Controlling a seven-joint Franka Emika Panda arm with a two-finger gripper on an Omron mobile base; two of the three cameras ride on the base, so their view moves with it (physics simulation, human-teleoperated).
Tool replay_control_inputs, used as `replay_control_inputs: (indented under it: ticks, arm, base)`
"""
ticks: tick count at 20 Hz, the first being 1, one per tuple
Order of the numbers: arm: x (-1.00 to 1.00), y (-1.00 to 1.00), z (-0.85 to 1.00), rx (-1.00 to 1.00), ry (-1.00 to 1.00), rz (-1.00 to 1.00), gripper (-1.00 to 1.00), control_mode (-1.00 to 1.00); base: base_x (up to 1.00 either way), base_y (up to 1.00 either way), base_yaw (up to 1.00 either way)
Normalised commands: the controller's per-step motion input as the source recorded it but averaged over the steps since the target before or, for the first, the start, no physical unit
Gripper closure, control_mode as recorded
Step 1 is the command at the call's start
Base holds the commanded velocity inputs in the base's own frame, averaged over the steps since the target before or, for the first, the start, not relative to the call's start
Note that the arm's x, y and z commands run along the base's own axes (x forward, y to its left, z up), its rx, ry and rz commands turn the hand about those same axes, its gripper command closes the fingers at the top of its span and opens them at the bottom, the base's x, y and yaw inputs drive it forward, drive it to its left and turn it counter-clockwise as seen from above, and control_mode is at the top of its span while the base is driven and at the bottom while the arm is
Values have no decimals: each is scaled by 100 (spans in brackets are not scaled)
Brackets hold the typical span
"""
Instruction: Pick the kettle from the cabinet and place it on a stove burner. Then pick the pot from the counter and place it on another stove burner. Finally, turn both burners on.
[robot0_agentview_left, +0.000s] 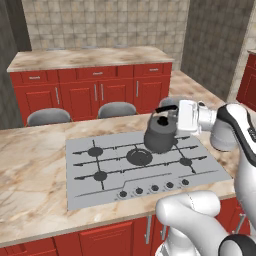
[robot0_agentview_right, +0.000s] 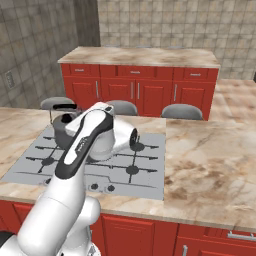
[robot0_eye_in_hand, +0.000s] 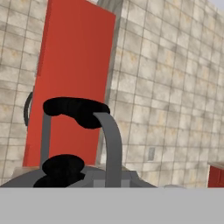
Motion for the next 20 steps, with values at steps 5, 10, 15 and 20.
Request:
replay_control_inputs:
  ticks: [5, 10, 15, 20]
  arm:
    - [24, -3, -42, 0, 0, 0, 100, -100]
    - [27, 0, -31, 0, 0, 0, 100, -100]
    - [12, -1, -22, 0, 0, 0, 100, -100]
    - [14, -1, -23, 0, 0, 0, 100, -100]
  base:
    - [0, 0, 0]
    - [0, 0, 0]
    - [0, 0, 0]
    - [0, 0, 0]
